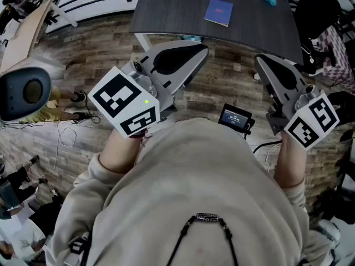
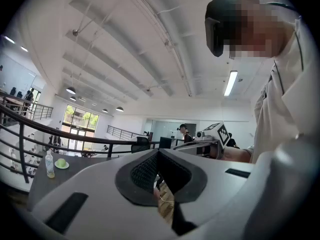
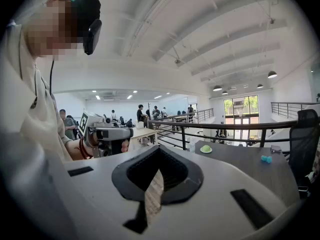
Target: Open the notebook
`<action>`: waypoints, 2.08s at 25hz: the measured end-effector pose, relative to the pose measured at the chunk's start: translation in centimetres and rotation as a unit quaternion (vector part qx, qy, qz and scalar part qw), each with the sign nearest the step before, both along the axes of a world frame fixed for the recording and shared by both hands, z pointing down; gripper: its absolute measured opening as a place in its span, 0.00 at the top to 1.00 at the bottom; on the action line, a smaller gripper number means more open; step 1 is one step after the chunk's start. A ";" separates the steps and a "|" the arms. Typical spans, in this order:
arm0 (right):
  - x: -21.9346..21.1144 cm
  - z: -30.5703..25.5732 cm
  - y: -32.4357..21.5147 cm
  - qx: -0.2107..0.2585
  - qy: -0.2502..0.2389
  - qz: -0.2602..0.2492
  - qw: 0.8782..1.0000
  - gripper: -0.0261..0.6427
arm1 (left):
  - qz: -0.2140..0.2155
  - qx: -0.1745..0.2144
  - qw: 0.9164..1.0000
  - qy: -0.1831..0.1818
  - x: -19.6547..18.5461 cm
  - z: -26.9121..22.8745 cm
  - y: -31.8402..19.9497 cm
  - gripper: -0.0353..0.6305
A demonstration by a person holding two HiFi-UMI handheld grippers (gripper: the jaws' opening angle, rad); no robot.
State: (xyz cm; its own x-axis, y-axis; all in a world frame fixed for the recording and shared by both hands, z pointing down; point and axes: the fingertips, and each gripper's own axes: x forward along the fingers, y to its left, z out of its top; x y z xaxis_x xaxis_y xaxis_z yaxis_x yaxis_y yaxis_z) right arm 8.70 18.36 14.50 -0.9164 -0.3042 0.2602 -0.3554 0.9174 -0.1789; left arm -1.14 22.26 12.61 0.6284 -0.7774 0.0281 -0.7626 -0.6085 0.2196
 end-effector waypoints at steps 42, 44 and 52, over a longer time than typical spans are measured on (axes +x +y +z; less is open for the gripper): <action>2.8 4.3 -6.7 -0.066 -0.043 0.036 0.996 0.94 | 0.026 -0.086 0.996 -0.028 4.2 3.9 -5.4 0.94; 3.2 4.3 -7.0 -0.070 -0.052 0.041 0.995 0.94 | 0.031 -0.086 0.995 -0.032 4.5 3.9 -5.6 0.94; 3.3 4.4 -6.6 -0.093 -0.075 0.040 0.992 0.94 | 0.054 -0.082 0.995 -0.032 5.2 3.6 -6.7 0.94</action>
State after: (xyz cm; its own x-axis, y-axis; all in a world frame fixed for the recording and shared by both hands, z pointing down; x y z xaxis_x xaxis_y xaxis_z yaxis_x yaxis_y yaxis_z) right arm 12.04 11.80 18.94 -0.9236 -0.3375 0.1818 -0.3830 0.8330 -0.3992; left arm 4.05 15.56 16.25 0.7009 -0.6869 0.1922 -0.7103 -0.6475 0.2762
